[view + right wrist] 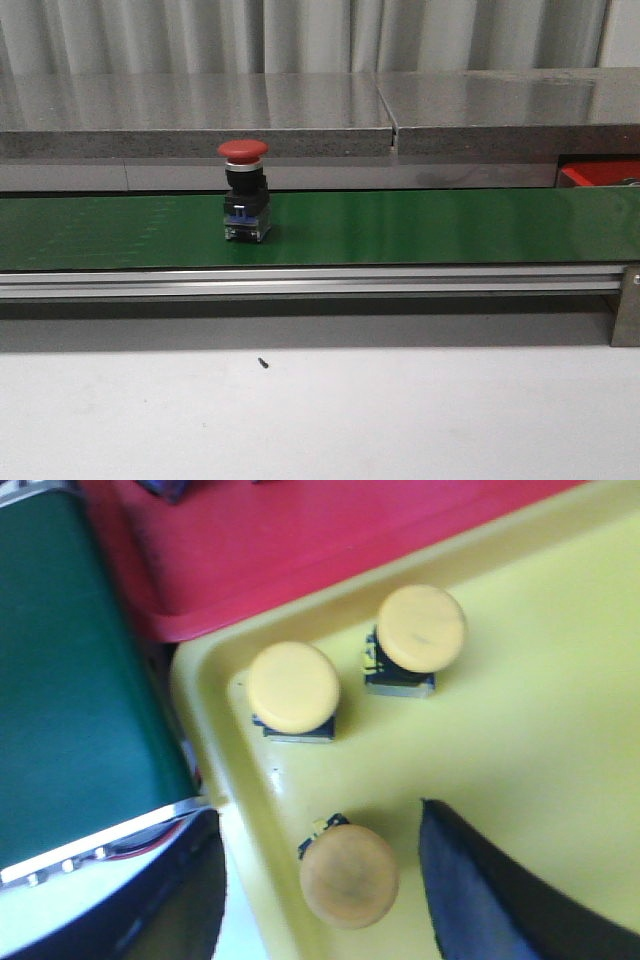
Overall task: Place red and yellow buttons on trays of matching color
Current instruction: 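Lower the right gripper toward the red button on the belt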
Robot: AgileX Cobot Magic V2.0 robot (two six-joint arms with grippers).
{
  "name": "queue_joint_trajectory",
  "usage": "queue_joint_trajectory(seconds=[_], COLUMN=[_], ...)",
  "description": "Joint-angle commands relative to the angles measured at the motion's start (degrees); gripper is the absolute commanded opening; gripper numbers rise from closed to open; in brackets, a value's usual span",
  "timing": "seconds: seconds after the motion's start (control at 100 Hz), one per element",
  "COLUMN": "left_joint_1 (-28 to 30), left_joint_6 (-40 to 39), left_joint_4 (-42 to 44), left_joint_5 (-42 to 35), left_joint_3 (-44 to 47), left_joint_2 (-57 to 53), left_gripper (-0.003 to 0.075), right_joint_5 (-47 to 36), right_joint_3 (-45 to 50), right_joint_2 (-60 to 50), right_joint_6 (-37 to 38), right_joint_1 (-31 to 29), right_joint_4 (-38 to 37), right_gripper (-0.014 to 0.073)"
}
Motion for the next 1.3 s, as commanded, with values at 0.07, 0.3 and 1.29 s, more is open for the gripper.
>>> queue_joint_trajectory(seconds=[0.07, 0.3, 1.29], left_joint_1=[-0.58, -0.58, -0.58], left_joint_6=[0.11, 0.11, 0.11], left_joint_4=[-0.88, -0.88, -0.88], left_joint_5=[-3.93, -3.93, -3.93], left_joint_3=[-1.52, -1.52, -1.52], left_joint_2=[0.14, 0.14, 0.14], left_gripper=[-0.0019, -0.0019, -0.0019], right_joint_5=[3.21, 5.43, 28.45], right_joint_3=[-6.85, -12.63, -47.69], right_joint_2=[-1.65, -0.64, 33.86], right_joint_6=[-2.27, -2.27, -19.20], right_joint_1=[6.33, 18.15, 43.05], right_joint_4=[-0.79, -0.73, 9.52], right_gripper=[0.0438, 0.0438, 0.0438])
